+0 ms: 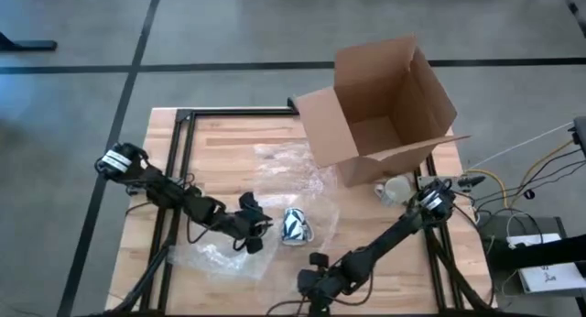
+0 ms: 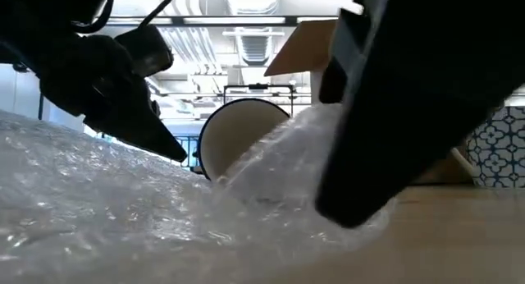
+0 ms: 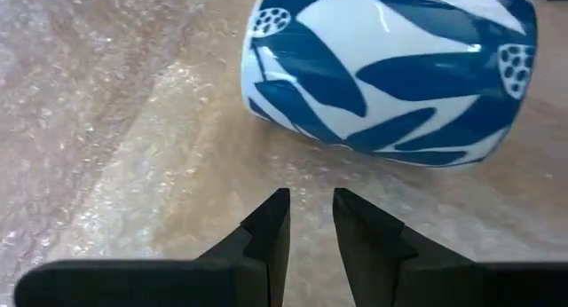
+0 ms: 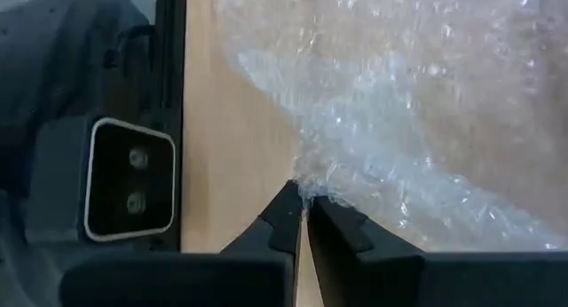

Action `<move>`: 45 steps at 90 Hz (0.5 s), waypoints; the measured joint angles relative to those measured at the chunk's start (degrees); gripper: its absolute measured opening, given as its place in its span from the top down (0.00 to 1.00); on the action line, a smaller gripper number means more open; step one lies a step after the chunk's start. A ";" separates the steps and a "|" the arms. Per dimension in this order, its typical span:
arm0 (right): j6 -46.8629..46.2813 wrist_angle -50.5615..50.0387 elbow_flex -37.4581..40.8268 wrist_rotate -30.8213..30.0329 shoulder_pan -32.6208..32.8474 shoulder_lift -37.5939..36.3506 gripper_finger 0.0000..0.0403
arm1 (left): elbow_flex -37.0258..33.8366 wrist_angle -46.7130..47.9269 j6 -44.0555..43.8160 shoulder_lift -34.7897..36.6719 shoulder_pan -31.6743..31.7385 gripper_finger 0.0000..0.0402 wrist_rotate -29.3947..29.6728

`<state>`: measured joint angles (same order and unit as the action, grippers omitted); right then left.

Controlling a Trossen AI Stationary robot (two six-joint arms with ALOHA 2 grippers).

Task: Wrap mug
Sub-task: Wrap the blue mug with the right bubble wrap

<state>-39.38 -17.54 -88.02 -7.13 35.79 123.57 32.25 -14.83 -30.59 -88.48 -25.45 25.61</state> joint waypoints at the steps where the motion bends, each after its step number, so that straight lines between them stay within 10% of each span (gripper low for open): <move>1: 0.00 -0.01 -0.08 -0.01 0.00 0.00 0.98 | 0.07 0.11 0.00 0.09 0.00 0.81 -0.43; 16: 1.09 -3.15 -2.65 -0.92 0.07 0.00 0.91 | 4.02 -0.14 5.10 0.58 -1.71 0.81 -10.50; 45: 5.97 -4.87 -5.21 -3.64 -0.94 0.24 0.70 | 12.85 -0.23 13.79 -1.87 -8.58 0.81 -11.10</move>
<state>-33.41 -22.41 -93.23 -10.76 34.85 123.81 45.10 -15.06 -16.80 -90.35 -34.03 14.50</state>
